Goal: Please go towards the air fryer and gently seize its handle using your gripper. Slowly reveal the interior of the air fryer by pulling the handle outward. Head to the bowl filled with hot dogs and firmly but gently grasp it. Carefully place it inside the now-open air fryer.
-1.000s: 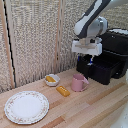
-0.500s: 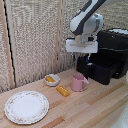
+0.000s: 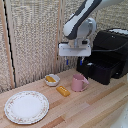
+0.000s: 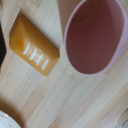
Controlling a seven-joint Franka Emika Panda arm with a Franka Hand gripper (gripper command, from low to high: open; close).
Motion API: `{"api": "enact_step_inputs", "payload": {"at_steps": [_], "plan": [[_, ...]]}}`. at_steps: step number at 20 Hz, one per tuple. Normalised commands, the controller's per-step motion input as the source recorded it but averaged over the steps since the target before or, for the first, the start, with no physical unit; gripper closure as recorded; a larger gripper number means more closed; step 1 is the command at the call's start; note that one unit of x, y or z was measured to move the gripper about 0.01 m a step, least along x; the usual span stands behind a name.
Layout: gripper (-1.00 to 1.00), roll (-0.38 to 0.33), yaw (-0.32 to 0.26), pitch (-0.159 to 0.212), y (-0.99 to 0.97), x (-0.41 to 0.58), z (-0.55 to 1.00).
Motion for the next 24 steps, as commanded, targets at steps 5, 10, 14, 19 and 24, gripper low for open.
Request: {"api": "enact_step_inputs", "payload": {"at_steps": [5,10,14,19,24], "plan": [[-1.00,0.002,0.059,-0.031,0.11,0.418,-0.26],[-1.00,0.000,0.032,-0.025,0.09,0.448,-0.26],[-1.00,0.000,0.043,0.000,0.10,0.445,-0.27],[-1.00,-0.006,0.070,0.001,0.17,0.306,-0.24],[-1.00,-0.045,0.082,-0.021,0.04,0.165,-0.22]]}}
